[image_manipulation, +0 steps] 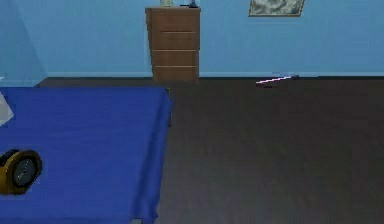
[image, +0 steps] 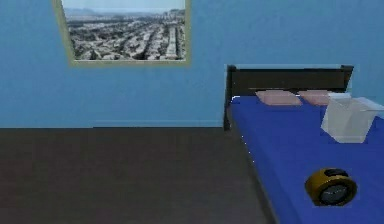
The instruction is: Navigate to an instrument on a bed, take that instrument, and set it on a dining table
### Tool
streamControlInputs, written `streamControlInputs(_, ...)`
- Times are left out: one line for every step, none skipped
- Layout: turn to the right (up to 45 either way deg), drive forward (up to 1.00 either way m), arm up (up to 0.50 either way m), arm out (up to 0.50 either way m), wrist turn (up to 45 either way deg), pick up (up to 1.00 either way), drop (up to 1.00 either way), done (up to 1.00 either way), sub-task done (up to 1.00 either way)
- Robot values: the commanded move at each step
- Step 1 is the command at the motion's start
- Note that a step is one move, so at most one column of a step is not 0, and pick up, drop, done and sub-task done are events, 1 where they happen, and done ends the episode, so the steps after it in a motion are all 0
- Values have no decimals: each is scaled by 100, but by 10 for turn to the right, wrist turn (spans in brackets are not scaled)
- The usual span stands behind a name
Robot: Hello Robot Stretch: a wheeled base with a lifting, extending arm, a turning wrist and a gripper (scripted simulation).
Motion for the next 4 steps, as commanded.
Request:
streamControlInputs(0, 50, 0, 0, 0, 0, 0, 0, 0)
streamControlInputs(-210, 0, 0, 0, 0, 0, 0, 0, 0)
streamControlInputs(0, 0, 50, 0, 0, 0, 0, 0, 0)
streamControlInputs(0, 0, 22, 0, 0, 0, 0, 0, 0)
